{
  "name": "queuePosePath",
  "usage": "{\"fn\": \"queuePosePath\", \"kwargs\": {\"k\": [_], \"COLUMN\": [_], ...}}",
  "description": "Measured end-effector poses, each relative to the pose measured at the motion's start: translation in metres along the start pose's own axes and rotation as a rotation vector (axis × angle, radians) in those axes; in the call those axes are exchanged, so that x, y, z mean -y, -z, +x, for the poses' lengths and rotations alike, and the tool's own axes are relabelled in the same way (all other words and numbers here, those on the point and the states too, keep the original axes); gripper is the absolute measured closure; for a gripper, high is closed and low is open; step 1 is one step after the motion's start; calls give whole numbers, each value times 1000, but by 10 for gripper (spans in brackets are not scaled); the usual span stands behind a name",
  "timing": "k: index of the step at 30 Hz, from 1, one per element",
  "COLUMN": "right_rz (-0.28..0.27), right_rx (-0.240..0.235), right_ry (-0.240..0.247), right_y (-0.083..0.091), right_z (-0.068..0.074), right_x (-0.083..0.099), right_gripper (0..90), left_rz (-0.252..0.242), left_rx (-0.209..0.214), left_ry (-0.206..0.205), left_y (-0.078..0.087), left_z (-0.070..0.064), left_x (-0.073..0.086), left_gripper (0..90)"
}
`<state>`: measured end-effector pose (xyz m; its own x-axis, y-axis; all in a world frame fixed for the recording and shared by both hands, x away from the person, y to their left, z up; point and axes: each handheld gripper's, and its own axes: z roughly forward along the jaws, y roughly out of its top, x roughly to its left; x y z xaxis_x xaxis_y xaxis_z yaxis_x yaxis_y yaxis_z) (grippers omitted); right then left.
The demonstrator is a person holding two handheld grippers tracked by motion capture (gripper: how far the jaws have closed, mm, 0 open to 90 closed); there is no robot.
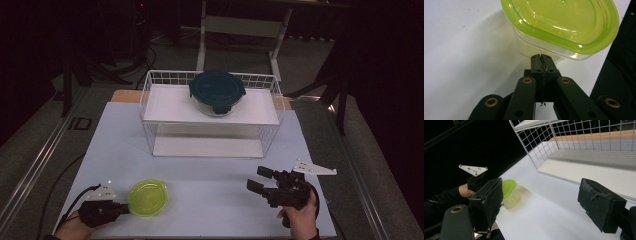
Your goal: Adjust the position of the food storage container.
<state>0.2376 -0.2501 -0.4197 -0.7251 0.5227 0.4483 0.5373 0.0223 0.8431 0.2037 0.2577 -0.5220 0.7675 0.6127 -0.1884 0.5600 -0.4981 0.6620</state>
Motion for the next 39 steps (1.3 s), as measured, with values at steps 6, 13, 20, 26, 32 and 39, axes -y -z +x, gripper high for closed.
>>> {"fn": "queuePosePath", "kwargs": {"k": [6, 13, 20, 26, 32, 39], "right_rz": [5, 1, -3, 0, 4, 5], "right_rx": [-1, 0, 4, 3, 2, 7], "right_ry": [0, -7, -10, -11, -11, -10], "right_y": [0, 1, 5, 5, 4, 5], "right_z": [1, 0, -2, -3, -3, -2], "right_x": [2, 3, 4, 5, 6, 7], "right_gripper": [198, 198, 198, 198, 198, 198], "left_rz": [10, 26, 37, 58, 31, 35], "left_rx": [23, 50, 56, 44, 46, 52], "left_ry": [-13, -42, -64, -66, -49, -58], "left_y": [-12, -35, -55, -63, -57, -67], "left_z": [-1, -5, -9, -10, -11, -13], "left_x": [-12, -33, -52, -58, -59, -71], "left_gripper": [888, 888, 888, 887, 888, 888]}}
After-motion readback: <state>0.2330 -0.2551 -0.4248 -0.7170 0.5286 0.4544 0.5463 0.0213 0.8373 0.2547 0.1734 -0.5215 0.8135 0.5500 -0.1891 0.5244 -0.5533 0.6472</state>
